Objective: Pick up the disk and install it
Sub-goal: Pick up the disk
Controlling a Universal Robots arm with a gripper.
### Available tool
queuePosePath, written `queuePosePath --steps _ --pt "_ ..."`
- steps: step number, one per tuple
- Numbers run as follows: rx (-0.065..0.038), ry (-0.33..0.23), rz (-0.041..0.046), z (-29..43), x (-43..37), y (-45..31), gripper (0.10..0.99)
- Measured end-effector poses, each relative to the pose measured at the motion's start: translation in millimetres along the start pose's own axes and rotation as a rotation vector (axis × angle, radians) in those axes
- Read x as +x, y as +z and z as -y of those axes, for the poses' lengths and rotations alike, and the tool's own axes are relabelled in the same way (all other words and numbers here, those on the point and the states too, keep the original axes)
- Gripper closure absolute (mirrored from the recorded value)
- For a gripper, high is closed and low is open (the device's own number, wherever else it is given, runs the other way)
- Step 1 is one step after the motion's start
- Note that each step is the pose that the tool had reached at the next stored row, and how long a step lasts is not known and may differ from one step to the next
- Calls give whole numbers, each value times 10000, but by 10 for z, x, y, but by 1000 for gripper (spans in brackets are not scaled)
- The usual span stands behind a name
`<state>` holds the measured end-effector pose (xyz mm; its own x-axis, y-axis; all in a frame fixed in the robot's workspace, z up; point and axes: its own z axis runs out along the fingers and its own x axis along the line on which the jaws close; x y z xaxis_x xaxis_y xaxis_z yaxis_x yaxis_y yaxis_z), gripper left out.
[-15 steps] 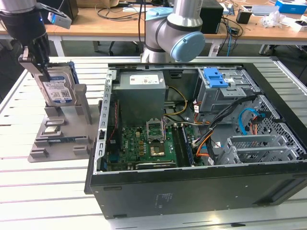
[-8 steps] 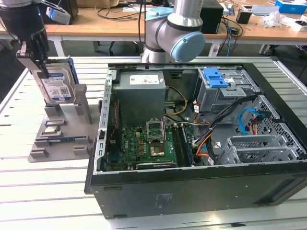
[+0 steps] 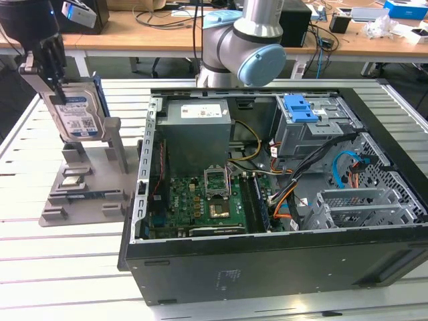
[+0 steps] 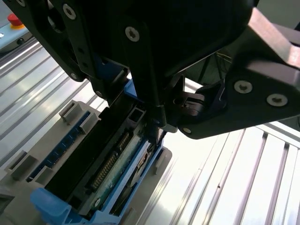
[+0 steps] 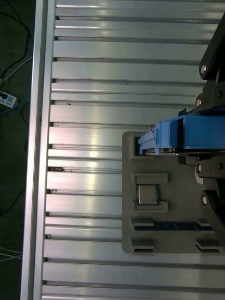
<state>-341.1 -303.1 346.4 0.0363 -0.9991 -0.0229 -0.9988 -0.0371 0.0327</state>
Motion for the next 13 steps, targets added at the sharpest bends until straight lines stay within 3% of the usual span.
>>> queuePosePath --steps 9,13 --pt "0 0 -1 -5 -3 -143 722" --pt "0 -2 -1 -8 -6 -250 722"
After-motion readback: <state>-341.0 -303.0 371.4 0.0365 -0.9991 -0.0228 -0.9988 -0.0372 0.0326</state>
